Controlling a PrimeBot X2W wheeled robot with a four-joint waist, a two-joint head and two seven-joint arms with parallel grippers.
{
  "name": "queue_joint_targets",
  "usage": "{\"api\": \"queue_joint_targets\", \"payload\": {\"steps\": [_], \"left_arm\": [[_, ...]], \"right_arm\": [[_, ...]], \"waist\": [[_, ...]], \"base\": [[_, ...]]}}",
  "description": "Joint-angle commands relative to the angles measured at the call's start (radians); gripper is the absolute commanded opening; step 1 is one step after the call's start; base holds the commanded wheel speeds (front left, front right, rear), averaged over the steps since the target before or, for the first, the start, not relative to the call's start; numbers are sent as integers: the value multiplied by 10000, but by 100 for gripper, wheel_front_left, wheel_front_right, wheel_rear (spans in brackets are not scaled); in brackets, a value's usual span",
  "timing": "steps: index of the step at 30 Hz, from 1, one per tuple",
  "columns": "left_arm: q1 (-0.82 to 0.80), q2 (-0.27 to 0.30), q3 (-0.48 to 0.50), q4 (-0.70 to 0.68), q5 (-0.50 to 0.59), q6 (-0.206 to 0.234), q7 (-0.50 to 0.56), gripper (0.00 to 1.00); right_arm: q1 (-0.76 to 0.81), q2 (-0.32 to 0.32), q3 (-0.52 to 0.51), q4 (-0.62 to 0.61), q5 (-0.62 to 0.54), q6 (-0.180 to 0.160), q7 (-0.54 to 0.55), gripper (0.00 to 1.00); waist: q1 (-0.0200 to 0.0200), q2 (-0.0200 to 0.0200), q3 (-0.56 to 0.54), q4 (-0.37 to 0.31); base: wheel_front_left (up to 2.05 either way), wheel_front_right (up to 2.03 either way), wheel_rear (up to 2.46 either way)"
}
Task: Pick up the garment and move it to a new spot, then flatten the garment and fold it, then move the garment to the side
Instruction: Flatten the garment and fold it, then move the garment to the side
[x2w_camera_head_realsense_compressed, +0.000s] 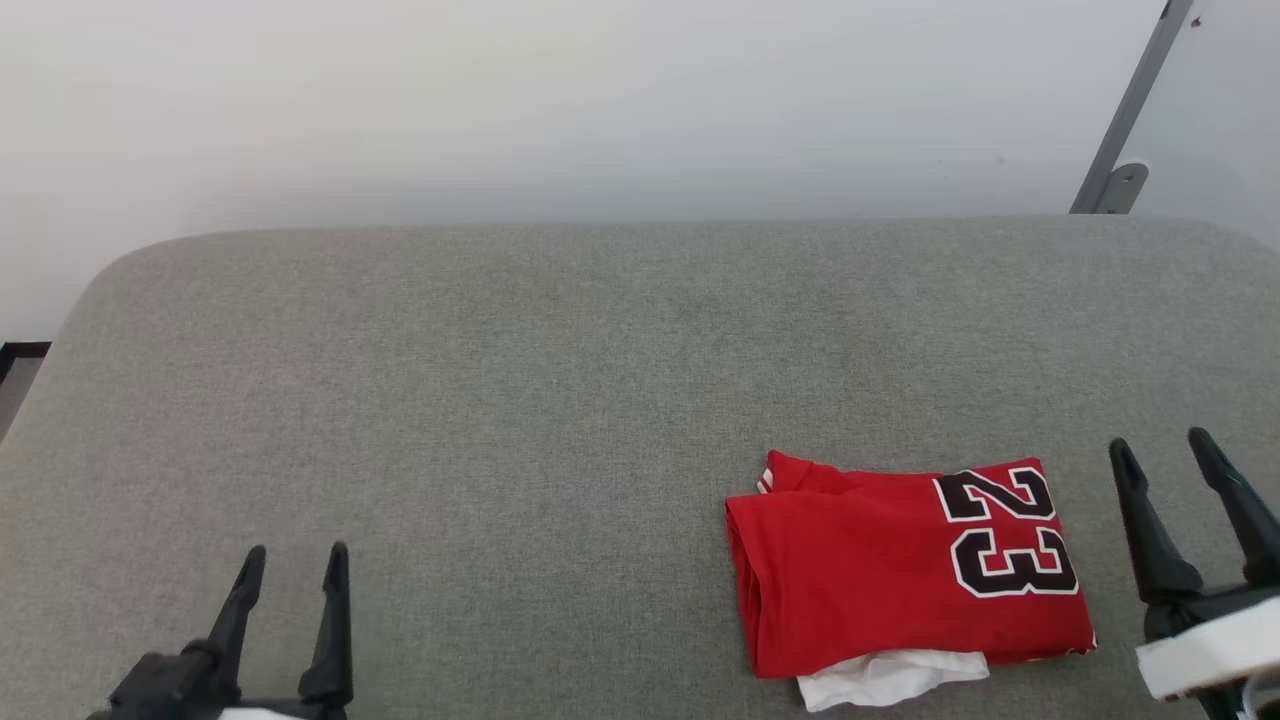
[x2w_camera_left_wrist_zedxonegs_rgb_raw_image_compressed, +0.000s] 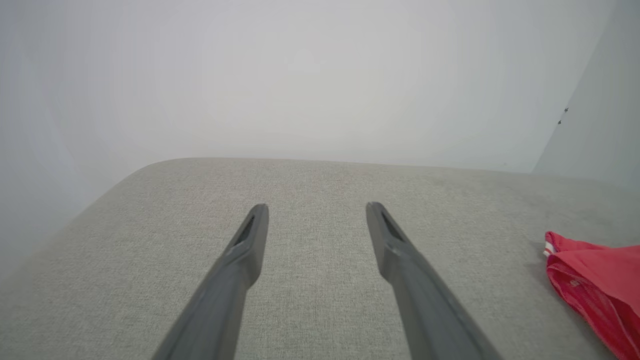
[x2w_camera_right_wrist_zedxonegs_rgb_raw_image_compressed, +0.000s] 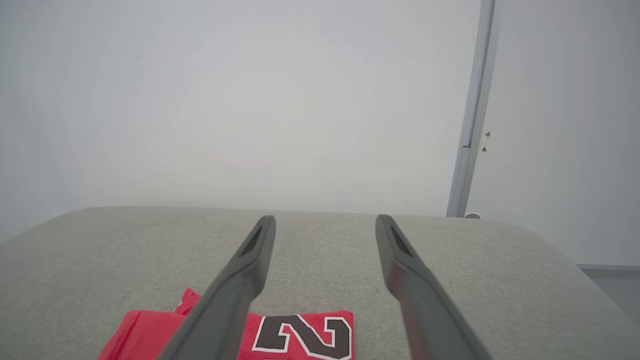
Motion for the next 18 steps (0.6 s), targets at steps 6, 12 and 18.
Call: {"api": "queue_joint_targets", "payload": {"steps": [6,12,18], "left_arm": [[685,-147,284,-555,187,-16,-50,100],[1021,-280,458,-874,359,-16,-50,100],[882,-374,357,-941,432,-17,-50,100]], "right_arm": [[821,206,-692,-750,-272,-4,-39,100],[1321,365,-1103,-1291,-257,-4,255,100],[1365,437,-1182,-1525,-241,-4,622,100]], "waist": [[0,0,7,29],[0,0,-16,30],[0,0,-38,79]], "base": [[0,0,0],[0,0,0],[0,0,0]]}}
